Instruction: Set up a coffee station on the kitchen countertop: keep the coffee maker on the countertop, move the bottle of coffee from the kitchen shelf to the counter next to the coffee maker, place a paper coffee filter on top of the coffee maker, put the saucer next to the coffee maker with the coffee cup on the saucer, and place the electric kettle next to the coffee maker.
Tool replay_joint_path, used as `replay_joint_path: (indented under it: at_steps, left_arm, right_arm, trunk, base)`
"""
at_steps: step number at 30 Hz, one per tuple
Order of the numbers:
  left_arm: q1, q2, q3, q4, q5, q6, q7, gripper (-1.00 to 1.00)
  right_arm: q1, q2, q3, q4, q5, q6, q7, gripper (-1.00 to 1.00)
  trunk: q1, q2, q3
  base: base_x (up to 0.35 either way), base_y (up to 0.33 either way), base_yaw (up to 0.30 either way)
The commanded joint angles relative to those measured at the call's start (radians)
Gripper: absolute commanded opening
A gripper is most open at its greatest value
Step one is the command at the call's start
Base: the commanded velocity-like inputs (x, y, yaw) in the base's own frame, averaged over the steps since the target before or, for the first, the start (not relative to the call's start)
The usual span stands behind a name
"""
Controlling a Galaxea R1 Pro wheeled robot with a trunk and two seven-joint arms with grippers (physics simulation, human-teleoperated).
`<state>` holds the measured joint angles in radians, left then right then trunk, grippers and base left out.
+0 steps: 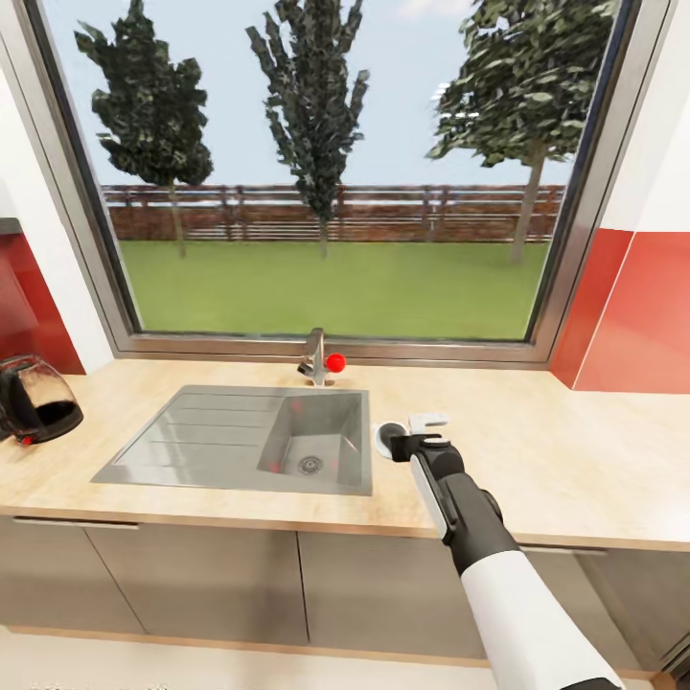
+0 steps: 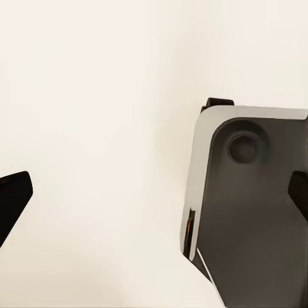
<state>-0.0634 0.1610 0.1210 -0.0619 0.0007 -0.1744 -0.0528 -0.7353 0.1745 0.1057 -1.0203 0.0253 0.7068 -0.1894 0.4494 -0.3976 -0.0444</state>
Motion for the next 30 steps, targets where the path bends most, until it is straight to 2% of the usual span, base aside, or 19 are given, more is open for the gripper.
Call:
replay_joint_path:
  at_steps: [1,9,30]
  left_arm:
    - [-0.001,0.0,0.008,0.001,0.0,-0.003,-0.006,1.0]
    - [-0.001,0.0,0.012,0.0,0.002,-0.006,-0.006,1.0]
    - [-0.001,-0.015,0.012,-0.01,0.002,-0.007,-0.006,1.0]
  right_arm:
    - [-0.001,0.0,0.002,-0.001,0.002,0.006,-0.004,-1.0]
    - [-0.001,0.0,0.002,-0.003,0.001,0.036,-0.004,-1.0]
    - [-0.001,0.0,0.003,0.003,0.001,0.039,-0.003,-1.0]
  trunk:
    - [0.001,-0.002,-0.003]
    - [0.001,-0.002,-0.008]
    - [0.001,-0.002,-0.027]
  base:
    - [0.0,0.0,0.118]
    - [0.0,0.0,0.227]
    - [0.0,0.0,0.241]
